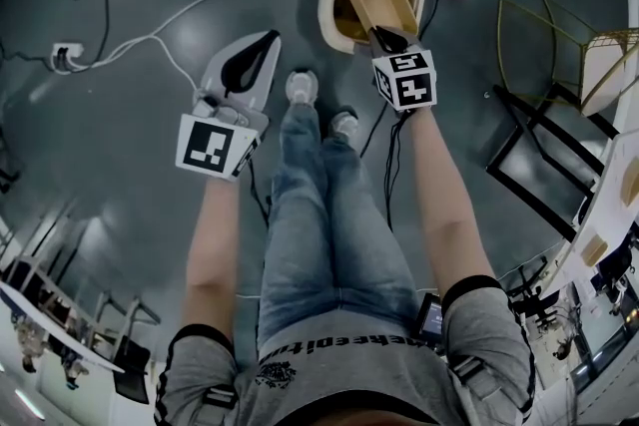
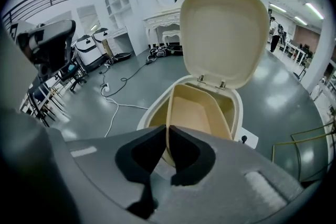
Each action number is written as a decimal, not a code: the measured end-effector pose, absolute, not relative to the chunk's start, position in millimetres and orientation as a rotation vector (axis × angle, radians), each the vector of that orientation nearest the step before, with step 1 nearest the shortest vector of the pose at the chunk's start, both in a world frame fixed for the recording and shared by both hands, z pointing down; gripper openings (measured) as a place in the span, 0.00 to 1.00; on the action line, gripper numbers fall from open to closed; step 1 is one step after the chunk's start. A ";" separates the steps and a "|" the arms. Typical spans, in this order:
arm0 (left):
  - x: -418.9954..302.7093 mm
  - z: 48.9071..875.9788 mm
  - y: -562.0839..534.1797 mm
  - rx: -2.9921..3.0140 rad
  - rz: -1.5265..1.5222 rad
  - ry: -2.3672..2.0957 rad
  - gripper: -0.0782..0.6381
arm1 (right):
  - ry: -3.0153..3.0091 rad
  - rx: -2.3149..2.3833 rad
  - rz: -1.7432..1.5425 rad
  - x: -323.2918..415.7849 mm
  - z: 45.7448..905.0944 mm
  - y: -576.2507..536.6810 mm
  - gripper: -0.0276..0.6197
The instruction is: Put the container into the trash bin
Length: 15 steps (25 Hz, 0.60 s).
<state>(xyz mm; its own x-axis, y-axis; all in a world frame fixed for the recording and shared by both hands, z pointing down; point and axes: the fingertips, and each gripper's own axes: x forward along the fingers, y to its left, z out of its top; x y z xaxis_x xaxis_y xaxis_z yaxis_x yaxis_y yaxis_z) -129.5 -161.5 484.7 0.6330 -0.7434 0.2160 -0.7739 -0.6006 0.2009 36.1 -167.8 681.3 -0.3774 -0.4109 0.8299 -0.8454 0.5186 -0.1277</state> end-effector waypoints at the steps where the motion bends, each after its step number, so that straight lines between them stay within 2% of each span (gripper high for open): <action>1: -131.0 485.0 -161.7 2.581 0.148 -1.231 0.13 | -1.981 1.024 0.719 35.9 684.1 -167.7 0.08; 15: -144.1 502.2 -167.9 2.552 0.221 -1.222 0.13 | -1.917 1.014 0.775 34.2 715.8 -186.4 0.08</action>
<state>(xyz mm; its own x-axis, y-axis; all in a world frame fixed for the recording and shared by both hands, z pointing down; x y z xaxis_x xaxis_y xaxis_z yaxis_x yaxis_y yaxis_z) -144.1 -167.9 502.2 0.6257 -0.7336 0.2652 -0.7800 -0.5919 0.2030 34.2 -186.4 715.8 -0.3452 -0.3614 0.8662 -0.8617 0.4878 -0.1399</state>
